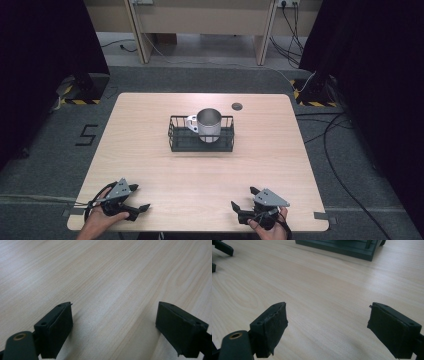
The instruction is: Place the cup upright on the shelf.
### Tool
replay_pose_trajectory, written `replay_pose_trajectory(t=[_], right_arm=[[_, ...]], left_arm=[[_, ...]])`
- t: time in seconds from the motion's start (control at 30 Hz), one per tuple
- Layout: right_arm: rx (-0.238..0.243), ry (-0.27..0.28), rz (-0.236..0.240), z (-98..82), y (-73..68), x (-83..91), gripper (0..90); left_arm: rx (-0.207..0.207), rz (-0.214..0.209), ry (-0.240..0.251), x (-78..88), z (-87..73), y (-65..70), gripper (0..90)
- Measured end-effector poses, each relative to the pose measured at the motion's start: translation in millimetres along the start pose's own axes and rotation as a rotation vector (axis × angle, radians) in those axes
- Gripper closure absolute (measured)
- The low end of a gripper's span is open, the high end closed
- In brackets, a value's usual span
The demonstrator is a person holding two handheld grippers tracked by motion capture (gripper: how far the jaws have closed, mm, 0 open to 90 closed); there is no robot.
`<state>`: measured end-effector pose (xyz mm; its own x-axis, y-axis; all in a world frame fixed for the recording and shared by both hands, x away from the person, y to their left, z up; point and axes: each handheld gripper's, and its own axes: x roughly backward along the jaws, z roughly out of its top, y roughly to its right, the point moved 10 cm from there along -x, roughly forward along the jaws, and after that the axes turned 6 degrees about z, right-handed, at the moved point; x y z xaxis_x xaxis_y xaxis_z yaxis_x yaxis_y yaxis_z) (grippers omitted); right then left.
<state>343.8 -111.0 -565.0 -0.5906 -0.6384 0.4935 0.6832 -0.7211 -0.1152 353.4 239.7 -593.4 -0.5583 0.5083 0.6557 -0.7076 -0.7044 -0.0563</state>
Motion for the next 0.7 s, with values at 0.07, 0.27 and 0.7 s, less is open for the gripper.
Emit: replay_pose_trajectory(t=[0.07, 0.27, 0.7], right_arm=[[0.003, -0.007, -0.005, -2.6, 0.3, 1.0, 15.2], [0.006, -0.029, -0.019, -9.5, 0.8, 3.8, 15.2], [0.007, -0.071, -0.087, -26.1, 10.7, 13.9, 15.4]], left_arm=[[0.000, 0.000, 0.000, 0.0, 0.0, 0.0, 13.5], [0.000, 0.000, 0.000, 0.0, 0.0, 0.0, 13.5], [0.000, 0.000, 0.000, 0.0, 0.0, 0.0, 13.5]])
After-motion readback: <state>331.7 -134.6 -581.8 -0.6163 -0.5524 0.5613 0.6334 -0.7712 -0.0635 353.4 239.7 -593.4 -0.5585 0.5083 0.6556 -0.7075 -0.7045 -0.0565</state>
